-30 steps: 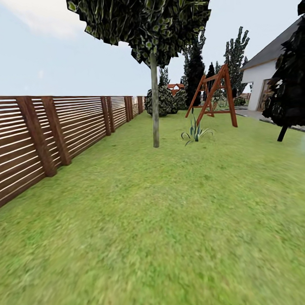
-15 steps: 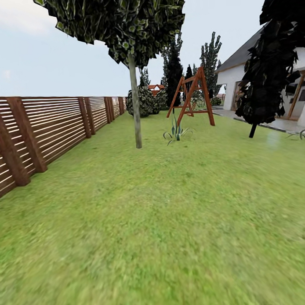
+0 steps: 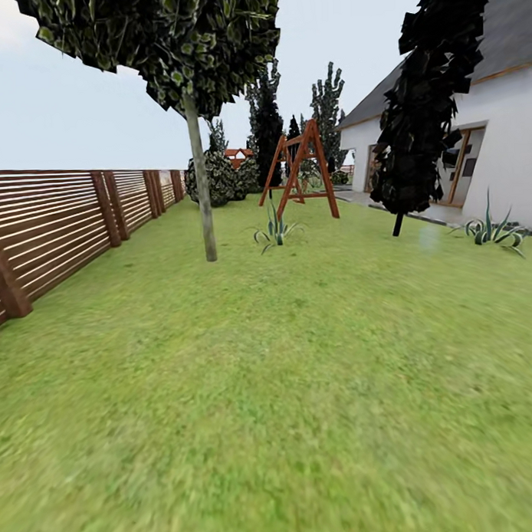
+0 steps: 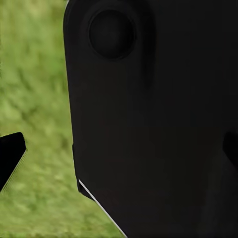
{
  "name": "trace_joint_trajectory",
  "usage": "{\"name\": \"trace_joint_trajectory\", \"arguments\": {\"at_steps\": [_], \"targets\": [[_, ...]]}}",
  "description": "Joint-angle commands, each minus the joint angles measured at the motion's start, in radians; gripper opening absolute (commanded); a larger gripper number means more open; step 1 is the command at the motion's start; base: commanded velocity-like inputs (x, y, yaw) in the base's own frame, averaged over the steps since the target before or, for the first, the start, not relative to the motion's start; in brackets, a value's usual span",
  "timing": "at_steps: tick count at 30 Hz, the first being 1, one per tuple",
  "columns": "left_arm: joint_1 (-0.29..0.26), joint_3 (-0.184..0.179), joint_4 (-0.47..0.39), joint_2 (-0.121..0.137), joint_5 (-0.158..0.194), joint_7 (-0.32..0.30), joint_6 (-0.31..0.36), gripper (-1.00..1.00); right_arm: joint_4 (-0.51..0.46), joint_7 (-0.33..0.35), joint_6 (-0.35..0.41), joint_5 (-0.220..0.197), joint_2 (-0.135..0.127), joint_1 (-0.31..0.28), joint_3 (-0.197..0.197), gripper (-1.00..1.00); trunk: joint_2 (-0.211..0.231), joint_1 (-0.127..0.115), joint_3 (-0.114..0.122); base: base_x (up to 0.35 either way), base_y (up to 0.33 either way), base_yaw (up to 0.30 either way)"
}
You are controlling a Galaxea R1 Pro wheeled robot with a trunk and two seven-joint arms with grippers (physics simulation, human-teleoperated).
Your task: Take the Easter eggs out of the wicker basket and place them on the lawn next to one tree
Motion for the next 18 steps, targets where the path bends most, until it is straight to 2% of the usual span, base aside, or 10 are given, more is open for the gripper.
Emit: {"name": "trace_joint_trajectory", "arguments": {"at_steps": [1, 18], "targets": [[0.0, 0.0, -0.001, 0.0, 0.0, 0.0, -0.002, 1.0, 0.001, 0.0, -0.003, 0.0, 0.0, -0.001, 0.0, 1.0, 0.0, 0.0, -0.001, 0.0, 0.0, -0.283], [0.0, 0.0, -0.001, 0.0, 0.0, 0.0, -0.002, 1.0, 0.001, 0.0, -0.003, 0.0, -0.001, -0.001, 0.0, 1.0, 0.0, 0.0, -0.001, 0.0, 0.0, -0.283]]}}
